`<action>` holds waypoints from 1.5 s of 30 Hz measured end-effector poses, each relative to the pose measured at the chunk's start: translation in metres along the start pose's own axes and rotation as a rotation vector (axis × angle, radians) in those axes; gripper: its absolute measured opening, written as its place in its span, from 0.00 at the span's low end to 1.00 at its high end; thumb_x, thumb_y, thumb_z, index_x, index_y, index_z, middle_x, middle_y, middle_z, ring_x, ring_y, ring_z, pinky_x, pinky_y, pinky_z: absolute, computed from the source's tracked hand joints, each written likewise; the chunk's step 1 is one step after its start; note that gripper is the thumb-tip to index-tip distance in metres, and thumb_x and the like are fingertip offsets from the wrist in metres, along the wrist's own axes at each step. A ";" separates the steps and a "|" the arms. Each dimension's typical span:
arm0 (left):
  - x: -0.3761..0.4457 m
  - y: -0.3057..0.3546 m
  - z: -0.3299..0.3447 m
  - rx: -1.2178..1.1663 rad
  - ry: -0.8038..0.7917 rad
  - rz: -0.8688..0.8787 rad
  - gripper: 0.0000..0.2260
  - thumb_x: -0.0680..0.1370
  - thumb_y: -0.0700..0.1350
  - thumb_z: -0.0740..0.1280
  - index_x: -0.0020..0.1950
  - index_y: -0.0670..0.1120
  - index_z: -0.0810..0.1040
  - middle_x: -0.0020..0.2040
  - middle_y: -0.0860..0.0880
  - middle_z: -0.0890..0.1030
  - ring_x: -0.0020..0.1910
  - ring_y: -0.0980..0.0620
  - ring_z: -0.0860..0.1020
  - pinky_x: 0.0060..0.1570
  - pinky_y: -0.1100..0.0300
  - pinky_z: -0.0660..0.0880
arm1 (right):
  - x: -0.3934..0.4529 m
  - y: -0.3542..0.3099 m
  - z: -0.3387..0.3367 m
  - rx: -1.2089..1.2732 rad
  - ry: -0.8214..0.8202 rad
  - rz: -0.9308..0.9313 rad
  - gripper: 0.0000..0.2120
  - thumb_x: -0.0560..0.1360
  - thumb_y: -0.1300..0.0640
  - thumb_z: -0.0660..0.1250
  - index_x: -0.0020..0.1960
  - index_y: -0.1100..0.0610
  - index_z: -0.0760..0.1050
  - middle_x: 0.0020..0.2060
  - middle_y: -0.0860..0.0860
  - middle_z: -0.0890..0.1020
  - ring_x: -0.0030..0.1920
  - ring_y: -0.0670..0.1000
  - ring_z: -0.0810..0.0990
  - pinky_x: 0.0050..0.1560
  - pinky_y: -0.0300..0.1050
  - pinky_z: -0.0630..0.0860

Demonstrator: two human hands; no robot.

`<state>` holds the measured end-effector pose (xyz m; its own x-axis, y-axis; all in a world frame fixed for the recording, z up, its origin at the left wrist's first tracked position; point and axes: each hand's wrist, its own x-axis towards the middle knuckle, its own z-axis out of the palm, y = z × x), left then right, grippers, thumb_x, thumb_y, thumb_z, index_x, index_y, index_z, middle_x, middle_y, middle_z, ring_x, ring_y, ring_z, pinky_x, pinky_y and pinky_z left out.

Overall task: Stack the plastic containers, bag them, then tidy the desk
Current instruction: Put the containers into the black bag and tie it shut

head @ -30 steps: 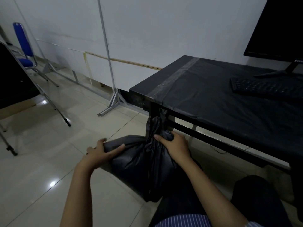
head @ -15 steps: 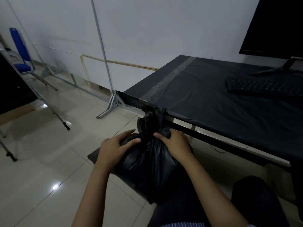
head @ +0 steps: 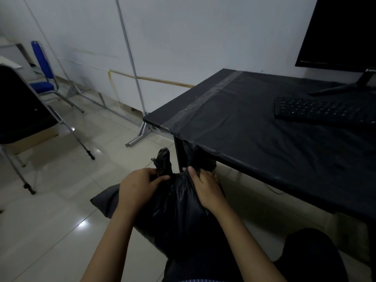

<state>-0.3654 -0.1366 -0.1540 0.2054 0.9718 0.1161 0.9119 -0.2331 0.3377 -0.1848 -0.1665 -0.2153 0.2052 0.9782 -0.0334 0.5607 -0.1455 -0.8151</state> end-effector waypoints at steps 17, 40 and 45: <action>-0.013 -0.008 0.004 -0.391 0.331 -0.041 0.14 0.77 0.48 0.68 0.34 0.45 0.70 0.38 0.51 0.75 0.37 0.57 0.73 0.35 0.68 0.65 | -0.006 -0.027 0.031 0.449 0.017 -0.187 0.09 0.78 0.55 0.66 0.54 0.52 0.83 0.52 0.45 0.77 0.52 0.40 0.77 0.55 0.26 0.70; 0.012 -0.122 0.029 -0.236 -0.460 0.112 0.37 0.60 0.79 0.60 0.63 0.62 0.75 0.61 0.60 0.79 0.67 0.56 0.70 0.71 0.50 0.59 | 0.058 -0.032 0.114 0.366 -0.189 0.035 0.19 0.81 0.51 0.60 0.33 0.52 0.76 0.28 0.46 0.76 0.30 0.43 0.74 0.37 0.41 0.69; 0.010 -0.125 0.043 -0.158 -0.526 0.171 0.37 0.52 0.72 0.74 0.53 0.52 0.74 0.49 0.57 0.79 0.47 0.55 0.78 0.49 0.60 0.73 | 0.078 -0.037 0.141 0.287 -0.277 0.047 0.16 0.80 0.52 0.62 0.35 0.53 0.77 0.23 0.44 0.74 0.26 0.40 0.71 0.35 0.40 0.68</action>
<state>-0.4617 -0.0964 -0.2354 0.5314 0.7977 -0.2851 0.7942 -0.3520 0.4953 -0.3025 -0.0640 -0.2695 -0.0203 0.9801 -0.1974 0.3007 -0.1823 -0.9361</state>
